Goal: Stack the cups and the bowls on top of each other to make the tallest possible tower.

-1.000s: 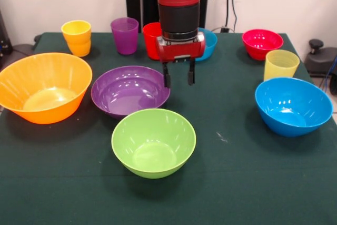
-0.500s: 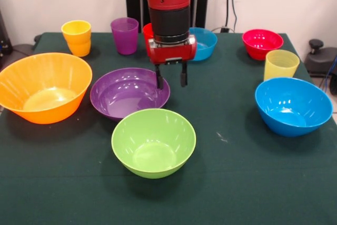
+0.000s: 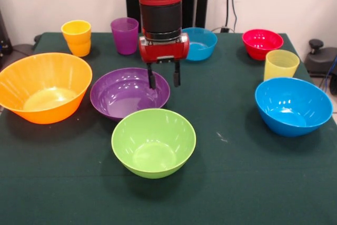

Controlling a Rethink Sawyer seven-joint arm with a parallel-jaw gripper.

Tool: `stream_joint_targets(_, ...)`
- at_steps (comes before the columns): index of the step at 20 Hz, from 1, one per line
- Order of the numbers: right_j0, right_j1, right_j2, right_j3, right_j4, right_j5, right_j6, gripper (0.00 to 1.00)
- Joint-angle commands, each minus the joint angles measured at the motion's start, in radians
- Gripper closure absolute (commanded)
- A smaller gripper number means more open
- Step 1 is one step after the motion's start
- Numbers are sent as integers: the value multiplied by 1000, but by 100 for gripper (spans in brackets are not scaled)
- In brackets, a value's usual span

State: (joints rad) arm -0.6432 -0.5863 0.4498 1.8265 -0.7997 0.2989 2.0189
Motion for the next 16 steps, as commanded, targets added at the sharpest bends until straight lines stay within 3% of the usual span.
stream_joint_targets(1,-9,-58,81,30,8,108,-140,0)
stream_joint_targets(7,6,-49,69,23,-9,95,-117,0)
stream_joint_targets(16,99,26,-11,-29,-57,13,-14,0)
